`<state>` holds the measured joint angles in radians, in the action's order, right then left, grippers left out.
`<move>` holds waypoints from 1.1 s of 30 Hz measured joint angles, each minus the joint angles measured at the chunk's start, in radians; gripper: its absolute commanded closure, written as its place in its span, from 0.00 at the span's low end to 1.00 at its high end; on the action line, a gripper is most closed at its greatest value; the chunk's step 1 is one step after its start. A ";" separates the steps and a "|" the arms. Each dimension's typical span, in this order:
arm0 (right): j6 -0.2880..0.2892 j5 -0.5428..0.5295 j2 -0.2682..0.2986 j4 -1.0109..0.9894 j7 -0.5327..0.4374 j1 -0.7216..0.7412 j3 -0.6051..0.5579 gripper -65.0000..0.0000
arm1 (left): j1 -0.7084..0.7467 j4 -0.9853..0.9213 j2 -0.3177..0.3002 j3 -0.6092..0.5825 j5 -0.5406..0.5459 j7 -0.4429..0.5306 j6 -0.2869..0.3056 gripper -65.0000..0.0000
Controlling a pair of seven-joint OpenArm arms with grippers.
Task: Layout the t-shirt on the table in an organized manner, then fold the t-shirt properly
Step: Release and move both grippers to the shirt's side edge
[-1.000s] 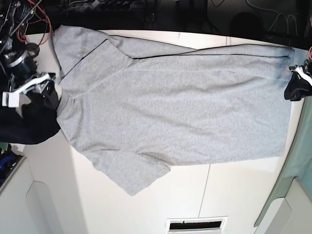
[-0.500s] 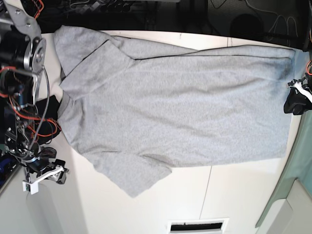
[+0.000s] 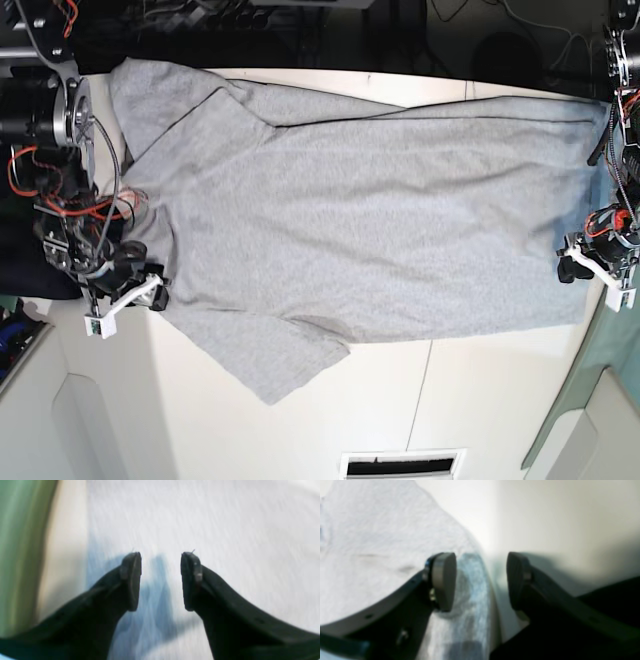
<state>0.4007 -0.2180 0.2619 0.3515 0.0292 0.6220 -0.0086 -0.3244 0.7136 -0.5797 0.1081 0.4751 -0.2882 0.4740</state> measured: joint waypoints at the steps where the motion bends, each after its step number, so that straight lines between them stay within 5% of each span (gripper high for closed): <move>1: 0.013 -0.002 0.002 0.002 0.000 -0.006 0.000 0.50 | -0.041 -0.054 0.005 -0.026 -0.019 0.030 -0.042 0.56; 7: 0.034 -0.010 -0.002 0.002 -0.003 -0.012 0.000 0.50 | -0.189 -0.243 0.003 -0.092 -0.074 0.155 -0.214 0.56; 18: 0.033 -0.010 -0.050 0.003 -0.003 -0.012 0.000 0.50 | -0.191 -0.352 0.042 -0.091 -0.071 0.173 -0.220 0.56; 22: 0.074 -0.010 -0.058 0.003 -0.003 -0.013 0.000 0.50 | -0.199 -0.375 0.048 -0.091 -0.070 0.182 -0.220 0.56; 29: 0.120 -0.008 -0.063 0.046 0.021 -0.020 0.000 0.51 | -0.199 -0.376 0.054 -0.091 -0.071 0.179 -0.144 0.90; 31: 0.120 0.000 -0.063 0.071 0.038 -0.025 0.000 0.57 | -0.199 -0.376 0.056 -0.091 -0.069 0.181 -0.144 1.00; 33: 0.120 0.009 -0.063 0.095 0.061 -0.029 0.000 0.71 | -0.199 -0.373 0.056 -0.091 -0.070 0.177 -0.128 1.00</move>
<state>0.5205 -0.2089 0.1989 0.4465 0.0902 0.5934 -0.0090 -0.5232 0.3408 -0.5240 0.0174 0.4049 -0.1112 0.3458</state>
